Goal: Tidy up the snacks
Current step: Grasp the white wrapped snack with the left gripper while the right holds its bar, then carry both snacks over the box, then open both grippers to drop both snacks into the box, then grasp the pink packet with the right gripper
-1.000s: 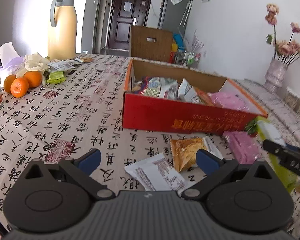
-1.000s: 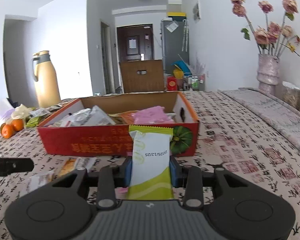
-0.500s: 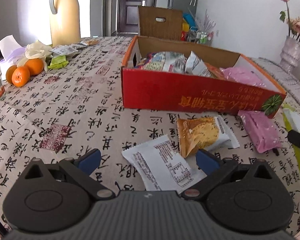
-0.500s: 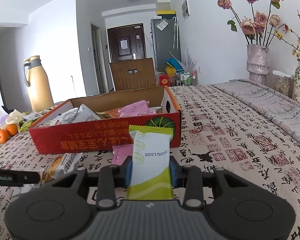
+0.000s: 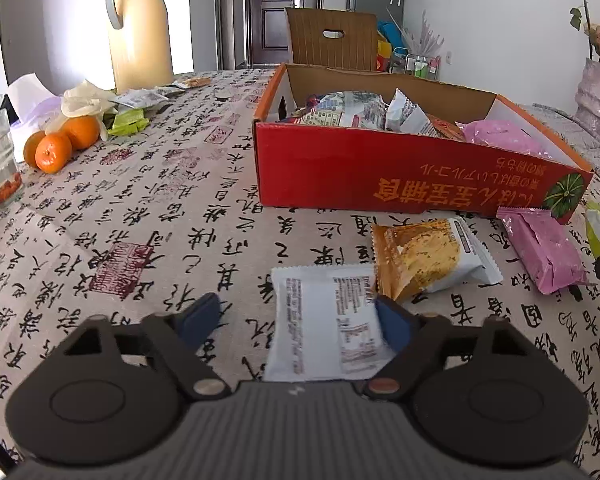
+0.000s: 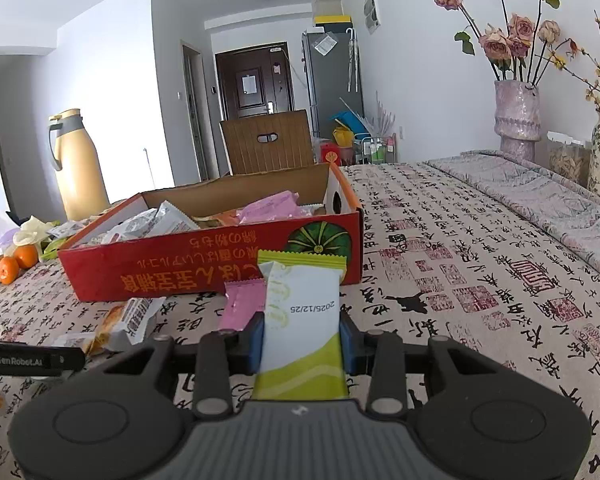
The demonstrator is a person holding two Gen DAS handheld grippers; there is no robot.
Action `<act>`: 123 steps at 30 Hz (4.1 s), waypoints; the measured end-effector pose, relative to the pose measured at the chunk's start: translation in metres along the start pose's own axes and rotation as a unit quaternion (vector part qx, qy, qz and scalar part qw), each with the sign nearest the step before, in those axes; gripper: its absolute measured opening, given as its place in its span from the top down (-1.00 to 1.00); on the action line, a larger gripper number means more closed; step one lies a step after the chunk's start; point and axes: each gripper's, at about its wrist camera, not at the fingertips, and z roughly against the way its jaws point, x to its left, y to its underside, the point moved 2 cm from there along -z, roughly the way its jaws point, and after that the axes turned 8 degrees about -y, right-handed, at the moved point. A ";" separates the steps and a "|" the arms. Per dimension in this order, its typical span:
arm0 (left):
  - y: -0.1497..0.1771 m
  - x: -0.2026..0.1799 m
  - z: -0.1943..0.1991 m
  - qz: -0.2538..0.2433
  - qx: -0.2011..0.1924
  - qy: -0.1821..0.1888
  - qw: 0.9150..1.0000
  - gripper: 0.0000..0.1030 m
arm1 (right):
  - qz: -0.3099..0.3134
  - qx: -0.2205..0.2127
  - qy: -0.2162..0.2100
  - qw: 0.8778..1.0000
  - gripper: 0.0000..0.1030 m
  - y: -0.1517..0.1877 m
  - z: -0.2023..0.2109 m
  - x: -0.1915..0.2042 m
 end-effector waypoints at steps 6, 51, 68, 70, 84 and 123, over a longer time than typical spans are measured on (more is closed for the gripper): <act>0.003 -0.001 0.006 -0.018 -0.018 0.016 1.000 0.02 | 0.002 0.003 -0.003 1.000 0.30 0.002 -0.001 0.002; -0.082 -0.026 0.050 -0.007 -0.136 0.079 0.988 0.18 | 0.039 -0.066 -0.016 0.997 0.30 -0.061 -0.012 0.016; -0.153 -0.050 0.002 0.001 -0.138 0.069 0.988 0.18 | 0.048 -0.049 -0.023 0.997 0.30 -0.113 -0.094 0.019; -0.157 -0.052 -0.009 0.000 -0.131 0.065 0.989 0.18 | 0.049 -0.036 -0.021 0.998 0.29 -0.116 -0.107 0.017; -0.152 -0.038 -0.027 0.029 -0.120 0.048 0.991 -1.00 | 0.042 0.004 -0.001 0.999 -0.96 -0.110 -0.127 0.011; -0.051 -0.034 -0.007 -0.003 -0.017 0.094 0.995 -1.00 | 0.062 0.123 -0.026 0.990 -0.19 -0.019 -0.082 0.015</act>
